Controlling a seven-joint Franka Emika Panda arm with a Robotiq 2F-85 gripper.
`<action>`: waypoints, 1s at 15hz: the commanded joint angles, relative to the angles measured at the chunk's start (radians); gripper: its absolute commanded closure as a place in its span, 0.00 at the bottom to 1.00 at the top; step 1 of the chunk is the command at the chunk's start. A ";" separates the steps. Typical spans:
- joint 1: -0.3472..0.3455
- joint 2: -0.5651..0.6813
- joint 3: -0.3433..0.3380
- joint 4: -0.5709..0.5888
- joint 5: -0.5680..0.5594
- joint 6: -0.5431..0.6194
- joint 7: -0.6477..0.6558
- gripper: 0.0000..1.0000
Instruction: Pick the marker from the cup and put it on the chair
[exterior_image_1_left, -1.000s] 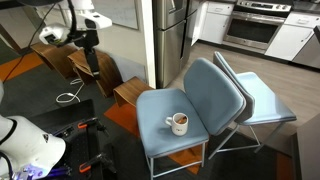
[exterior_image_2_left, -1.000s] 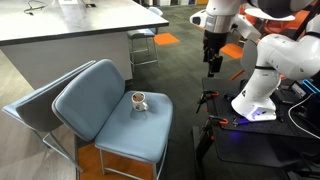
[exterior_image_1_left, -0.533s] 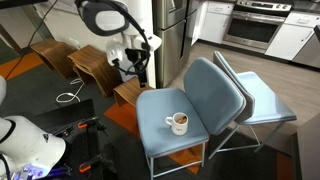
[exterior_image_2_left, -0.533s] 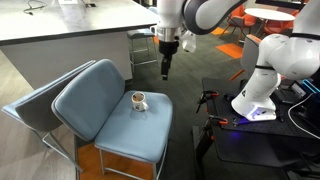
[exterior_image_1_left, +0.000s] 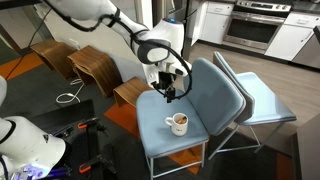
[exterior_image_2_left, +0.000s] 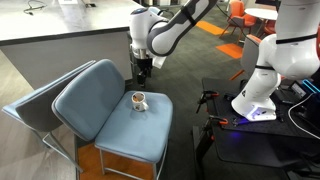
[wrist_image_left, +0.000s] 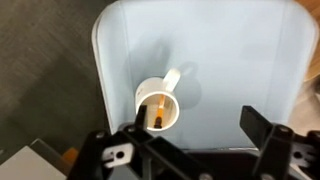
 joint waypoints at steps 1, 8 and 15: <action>0.016 0.109 -0.032 0.085 0.004 0.043 0.019 0.00; 0.000 0.301 -0.050 0.225 0.043 0.113 -0.002 0.02; -0.022 0.429 -0.045 0.328 0.101 0.101 -0.015 0.18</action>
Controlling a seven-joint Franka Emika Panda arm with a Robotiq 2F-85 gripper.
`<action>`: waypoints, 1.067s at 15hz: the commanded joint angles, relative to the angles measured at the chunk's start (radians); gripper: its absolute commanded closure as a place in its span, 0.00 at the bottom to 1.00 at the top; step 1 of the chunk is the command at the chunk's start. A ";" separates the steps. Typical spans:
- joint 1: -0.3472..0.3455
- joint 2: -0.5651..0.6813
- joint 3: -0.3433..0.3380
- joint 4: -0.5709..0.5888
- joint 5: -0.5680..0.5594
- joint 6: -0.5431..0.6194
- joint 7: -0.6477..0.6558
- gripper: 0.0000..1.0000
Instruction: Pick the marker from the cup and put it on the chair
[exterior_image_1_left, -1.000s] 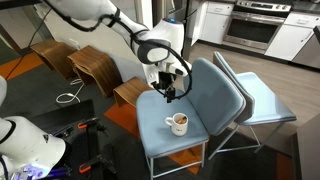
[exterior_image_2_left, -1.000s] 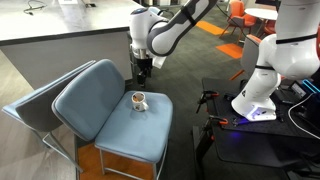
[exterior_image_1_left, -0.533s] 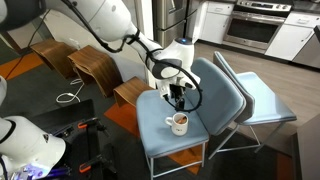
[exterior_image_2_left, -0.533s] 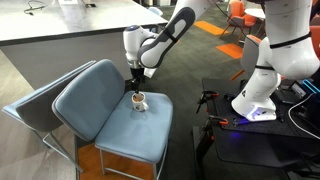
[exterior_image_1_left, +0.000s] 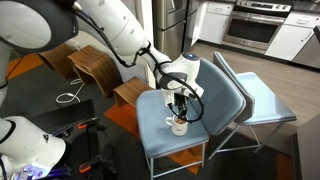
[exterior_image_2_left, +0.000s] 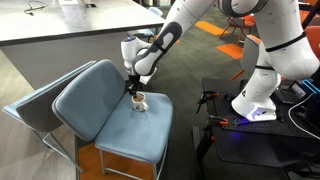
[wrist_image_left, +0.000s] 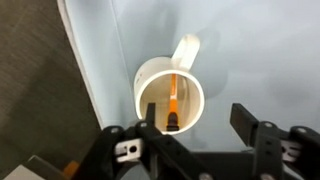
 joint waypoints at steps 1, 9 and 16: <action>-0.013 0.061 0.005 0.069 0.035 -0.010 -0.017 0.18; -0.053 0.198 0.010 0.222 0.053 -0.047 -0.037 0.41; -0.050 0.269 0.012 0.307 0.062 -0.101 -0.019 0.46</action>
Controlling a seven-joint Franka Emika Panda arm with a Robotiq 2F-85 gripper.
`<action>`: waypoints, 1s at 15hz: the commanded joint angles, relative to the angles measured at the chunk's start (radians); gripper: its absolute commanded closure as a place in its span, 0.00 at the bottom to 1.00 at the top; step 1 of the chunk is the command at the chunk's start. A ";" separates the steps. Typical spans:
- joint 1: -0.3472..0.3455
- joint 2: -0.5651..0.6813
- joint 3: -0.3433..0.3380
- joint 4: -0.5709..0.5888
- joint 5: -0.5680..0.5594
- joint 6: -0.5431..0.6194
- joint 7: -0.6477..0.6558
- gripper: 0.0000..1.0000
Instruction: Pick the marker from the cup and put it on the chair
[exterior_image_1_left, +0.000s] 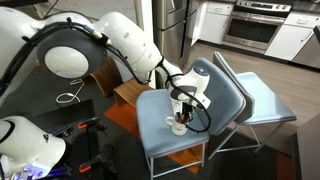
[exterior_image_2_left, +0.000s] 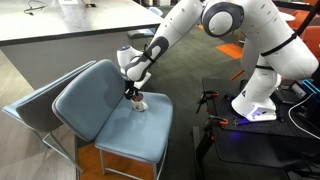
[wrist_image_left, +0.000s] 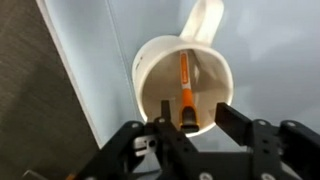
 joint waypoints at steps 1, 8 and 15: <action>-0.004 0.041 0.004 0.045 0.030 -0.047 -0.007 0.45; -0.012 0.028 0.001 -0.012 0.086 0.004 0.005 0.46; -0.030 -0.054 -0.019 -0.116 0.105 0.047 0.001 0.20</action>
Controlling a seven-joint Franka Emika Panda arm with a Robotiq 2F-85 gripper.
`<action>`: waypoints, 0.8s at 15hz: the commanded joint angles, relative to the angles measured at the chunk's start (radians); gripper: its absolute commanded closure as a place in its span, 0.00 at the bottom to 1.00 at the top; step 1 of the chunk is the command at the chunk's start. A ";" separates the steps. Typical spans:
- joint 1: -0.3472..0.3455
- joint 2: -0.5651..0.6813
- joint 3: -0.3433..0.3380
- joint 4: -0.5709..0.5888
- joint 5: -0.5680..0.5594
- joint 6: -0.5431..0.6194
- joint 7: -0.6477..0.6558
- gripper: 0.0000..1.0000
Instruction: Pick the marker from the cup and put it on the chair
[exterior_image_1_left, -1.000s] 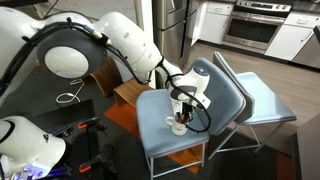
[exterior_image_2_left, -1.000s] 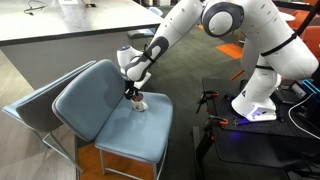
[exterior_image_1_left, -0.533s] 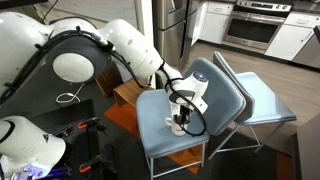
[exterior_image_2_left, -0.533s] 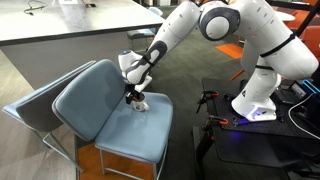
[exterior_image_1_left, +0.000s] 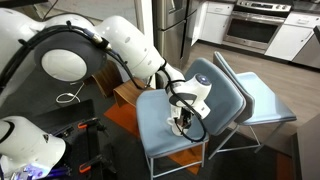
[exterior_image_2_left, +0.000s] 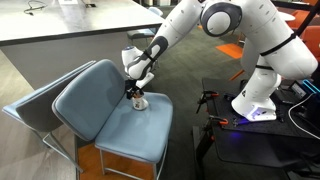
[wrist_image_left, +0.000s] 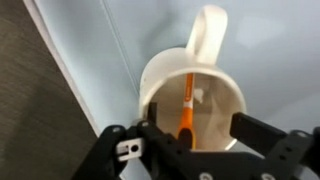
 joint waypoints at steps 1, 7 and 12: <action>-0.005 -0.059 -0.006 -0.087 0.017 0.038 -0.006 0.25; -0.003 -0.070 0.001 -0.107 0.020 0.029 -0.009 0.54; 0.004 -0.052 0.002 -0.079 0.016 0.018 -0.005 0.72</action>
